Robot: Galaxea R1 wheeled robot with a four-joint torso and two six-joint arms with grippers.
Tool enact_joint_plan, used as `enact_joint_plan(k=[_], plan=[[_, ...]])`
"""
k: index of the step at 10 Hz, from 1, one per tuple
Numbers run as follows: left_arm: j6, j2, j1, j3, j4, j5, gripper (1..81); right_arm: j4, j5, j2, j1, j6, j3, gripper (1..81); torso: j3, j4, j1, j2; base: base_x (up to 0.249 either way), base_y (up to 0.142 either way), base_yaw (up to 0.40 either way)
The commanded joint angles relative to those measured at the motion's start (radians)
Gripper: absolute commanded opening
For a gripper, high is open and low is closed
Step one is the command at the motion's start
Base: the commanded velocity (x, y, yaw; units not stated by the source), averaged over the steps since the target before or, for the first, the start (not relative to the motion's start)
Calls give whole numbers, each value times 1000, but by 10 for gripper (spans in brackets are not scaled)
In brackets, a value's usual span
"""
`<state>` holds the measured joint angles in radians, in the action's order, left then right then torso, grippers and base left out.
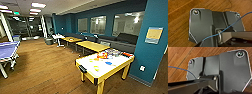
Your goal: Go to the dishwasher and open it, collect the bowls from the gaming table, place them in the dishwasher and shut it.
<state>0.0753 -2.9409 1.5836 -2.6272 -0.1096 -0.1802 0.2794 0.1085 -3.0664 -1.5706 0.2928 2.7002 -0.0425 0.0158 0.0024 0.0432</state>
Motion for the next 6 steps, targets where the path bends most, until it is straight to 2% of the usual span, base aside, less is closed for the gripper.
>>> enact_joint_plan(k=[1, 4, 6], plan=[[-8, 17, -46, 3, -16, 44, 811, -6, -39, -10, 54, 5, -14, 811, 0, 0, 0, 0, 121, 0, 0], [-6, 23, -46, 3, -4, 41, 811, 0, -39, -10, 56, -6, -11, 811, 0, 0, 0, 0, 106, 0, 0], [-5, -1, -44, 4, -2, 41, 811, 1, -39, -8, 54, -6, -13, 811, 0, 0, 0, 0, 73, 77, 0]])
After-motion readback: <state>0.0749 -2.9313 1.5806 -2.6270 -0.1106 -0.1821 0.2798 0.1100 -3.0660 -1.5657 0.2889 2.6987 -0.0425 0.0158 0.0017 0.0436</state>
